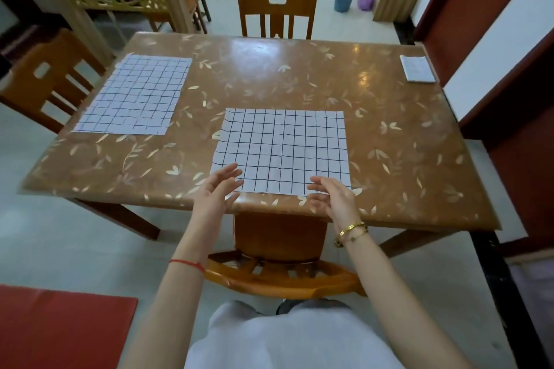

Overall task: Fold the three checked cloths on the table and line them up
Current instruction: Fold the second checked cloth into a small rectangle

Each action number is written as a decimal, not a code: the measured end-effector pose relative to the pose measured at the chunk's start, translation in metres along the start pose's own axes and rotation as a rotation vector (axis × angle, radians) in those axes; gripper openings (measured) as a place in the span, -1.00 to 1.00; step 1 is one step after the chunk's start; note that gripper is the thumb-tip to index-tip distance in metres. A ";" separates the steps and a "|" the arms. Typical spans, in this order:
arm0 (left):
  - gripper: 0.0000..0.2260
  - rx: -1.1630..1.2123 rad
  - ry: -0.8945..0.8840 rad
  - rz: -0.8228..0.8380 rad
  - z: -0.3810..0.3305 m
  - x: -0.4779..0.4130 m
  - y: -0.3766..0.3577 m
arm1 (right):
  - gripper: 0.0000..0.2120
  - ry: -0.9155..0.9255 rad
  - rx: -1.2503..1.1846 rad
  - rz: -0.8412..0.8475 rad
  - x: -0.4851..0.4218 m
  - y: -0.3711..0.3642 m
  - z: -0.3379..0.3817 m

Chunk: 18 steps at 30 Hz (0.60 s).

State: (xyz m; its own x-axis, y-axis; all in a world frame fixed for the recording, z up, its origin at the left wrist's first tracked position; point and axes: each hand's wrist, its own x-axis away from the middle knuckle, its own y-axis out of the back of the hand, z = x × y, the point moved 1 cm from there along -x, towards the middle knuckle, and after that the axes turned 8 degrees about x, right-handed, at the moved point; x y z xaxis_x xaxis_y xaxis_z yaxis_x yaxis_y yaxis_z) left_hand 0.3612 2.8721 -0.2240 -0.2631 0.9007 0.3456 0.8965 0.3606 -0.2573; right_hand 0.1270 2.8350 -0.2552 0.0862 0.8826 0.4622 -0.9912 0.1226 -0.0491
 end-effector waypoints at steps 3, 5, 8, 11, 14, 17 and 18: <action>-0.75 0.016 -0.001 -0.022 0.001 -0.007 -0.004 | -0.77 -0.013 0.000 0.024 -0.013 -0.002 0.004; -0.76 0.027 -0.001 -0.032 0.002 -0.010 -0.008 | -0.76 -0.015 0.009 0.034 -0.021 -0.002 0.007; -0.77 0.016 0.004 -0.030 0.004 -0.016 -0.013 | -0.75 -0.018 0.038 0.036 -0.032 0.000 0.011; -0.77 0.007 0.016 -0.029 0.004 -0.024 -0.020 | -0.76 -0.022 0.047 0.029 -0.042 0.003 0.014; -0.74 -0.006 0.031 -0.026 0.002 -0.037 -0.026 | -0.77 -0.025 0.046 0.013 -0.053 0.005 0.018; -0.73 -0.028 0.042 -0.016 0.000 -0.053 -0.032 | -0.78 -0.031 0.035 -0.009 -0.066 0.005 0.022; -0.73 -0.035 0.046 -0.006 0.000 -0.059 -0.034 | -0.78 -0.030 0.029 -0.020 -0.070 0.005 0.024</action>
State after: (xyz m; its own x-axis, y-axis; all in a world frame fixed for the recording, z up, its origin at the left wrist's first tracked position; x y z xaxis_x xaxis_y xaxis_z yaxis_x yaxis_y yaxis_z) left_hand 0.3461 2.8064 -0.2354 -0.2525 0.8863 0.3882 0.9073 0.3562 -0.2233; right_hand 0.1136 2.7633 -0.2662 0.1031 0.8659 0.4895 -0.9919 0.1260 -0.0141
